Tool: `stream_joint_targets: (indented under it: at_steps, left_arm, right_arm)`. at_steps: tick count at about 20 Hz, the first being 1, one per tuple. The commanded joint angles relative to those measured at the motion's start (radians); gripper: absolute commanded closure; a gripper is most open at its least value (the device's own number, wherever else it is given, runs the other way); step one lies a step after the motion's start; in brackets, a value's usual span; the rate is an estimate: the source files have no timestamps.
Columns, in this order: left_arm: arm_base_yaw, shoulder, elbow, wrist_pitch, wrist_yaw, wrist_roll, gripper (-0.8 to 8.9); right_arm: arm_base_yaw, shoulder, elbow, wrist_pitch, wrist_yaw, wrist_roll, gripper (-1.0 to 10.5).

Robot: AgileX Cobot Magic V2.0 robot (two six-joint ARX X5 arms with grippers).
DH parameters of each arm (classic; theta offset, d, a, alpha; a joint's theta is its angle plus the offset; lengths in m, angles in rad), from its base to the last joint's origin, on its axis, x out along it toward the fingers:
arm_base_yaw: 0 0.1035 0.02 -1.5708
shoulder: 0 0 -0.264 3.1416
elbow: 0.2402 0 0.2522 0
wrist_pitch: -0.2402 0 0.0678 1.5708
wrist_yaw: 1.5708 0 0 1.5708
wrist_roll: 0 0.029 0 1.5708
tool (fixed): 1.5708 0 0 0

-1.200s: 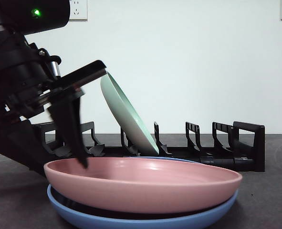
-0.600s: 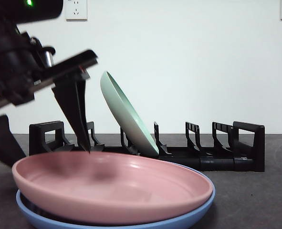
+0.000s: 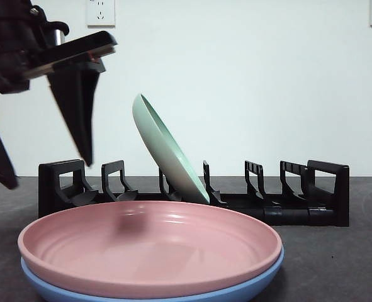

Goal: Place the plate

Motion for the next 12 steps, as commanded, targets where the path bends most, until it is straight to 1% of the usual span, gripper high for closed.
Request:
stream_joint_targets:
  at_steps: [1, 4, 9, 11, 12]
  left_arm:
    - [-0.004, 0.006, 0.052, -0.048, -0.056, 0.064, 4.36]
    - [-0.001, 0.005, 0.106, -0.125, -0.125, 0.111, 4.36]
    - [0.011, -0.023, 0.222, -0.228, -0.208, 0.243, 4.36]
    - [0.018, -0.049, 0.264, -0.243, -0.219, 0.291, 4.36]
    - [0.024, -0.074, 0.293, -0.249, -0.219, 0.328, 4.36]
  right_arm:
    - [0.009, 0.007, 0.019, 0.010, -0.018, 0.025, 7.5]
    - [0.009, 0.020, 0.019, 0.016, -0.079, 0.039, 7.5]
    - [0.008, 0.114, 0.020, 0.064, -0.210, 0.038, 7.5]
    - [0.003, 0.175, 0.024, 0.090, -0.272, 0.038, 7.5]
    - [-0.007, 0.228, 0.033, 0.107, -0.333, 0.037, 7.5]
